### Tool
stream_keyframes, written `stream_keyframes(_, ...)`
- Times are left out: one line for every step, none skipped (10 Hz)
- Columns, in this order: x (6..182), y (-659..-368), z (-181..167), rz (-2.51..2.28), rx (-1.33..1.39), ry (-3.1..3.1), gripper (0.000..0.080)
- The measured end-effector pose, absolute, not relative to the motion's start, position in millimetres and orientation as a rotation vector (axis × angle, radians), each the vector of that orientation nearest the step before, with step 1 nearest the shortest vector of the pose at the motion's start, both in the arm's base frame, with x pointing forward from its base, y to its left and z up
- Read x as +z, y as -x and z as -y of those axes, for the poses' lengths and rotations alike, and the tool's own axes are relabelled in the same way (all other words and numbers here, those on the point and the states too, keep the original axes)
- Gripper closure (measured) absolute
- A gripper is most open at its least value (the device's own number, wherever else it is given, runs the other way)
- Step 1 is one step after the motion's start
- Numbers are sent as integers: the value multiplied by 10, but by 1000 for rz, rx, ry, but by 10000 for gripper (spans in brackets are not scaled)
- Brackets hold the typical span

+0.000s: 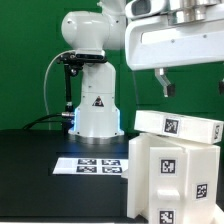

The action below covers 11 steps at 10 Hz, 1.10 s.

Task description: Assemble cabinet

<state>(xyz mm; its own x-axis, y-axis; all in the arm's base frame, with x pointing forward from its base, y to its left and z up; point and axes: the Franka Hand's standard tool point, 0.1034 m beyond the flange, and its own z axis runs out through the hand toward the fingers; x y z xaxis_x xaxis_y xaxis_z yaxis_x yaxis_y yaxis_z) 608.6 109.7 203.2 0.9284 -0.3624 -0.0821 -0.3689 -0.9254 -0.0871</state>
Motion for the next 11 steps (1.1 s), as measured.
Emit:
stream_keyframes(2022, -6126, -1148, -410, 124, 3046, 151)
stream_keyframes(2022, -6166, -1171, -330, 73, 3051, 151)
stream_keyframes(2018, -6156, -1142, -213, 72, 3060, 151)
stream_keyframes(2014, -6158, -1125, -119, 69, 3065, 151)
stream_keyframes(2013, -6159, -1119, -16, 65, 3066, 151)
stream_keyframes(2011, -6160, -1088, 132, 62, 3077, 151)
stream_keyframes(2014, -6165, -1042, 373, 58, 3089, 151)
stream_keyframes(2023, -6173, -1031, 566, 58, 3083, 151)
stream_keyframes(2038, -6181, -1050, 687, 60, 3072, 151)
stream_keyframes(2049, -6193, -1061, 804, 57, 3046, 151)
stream_keyframes(2042, -6191, -1035, 888, 59, 3021, 151)
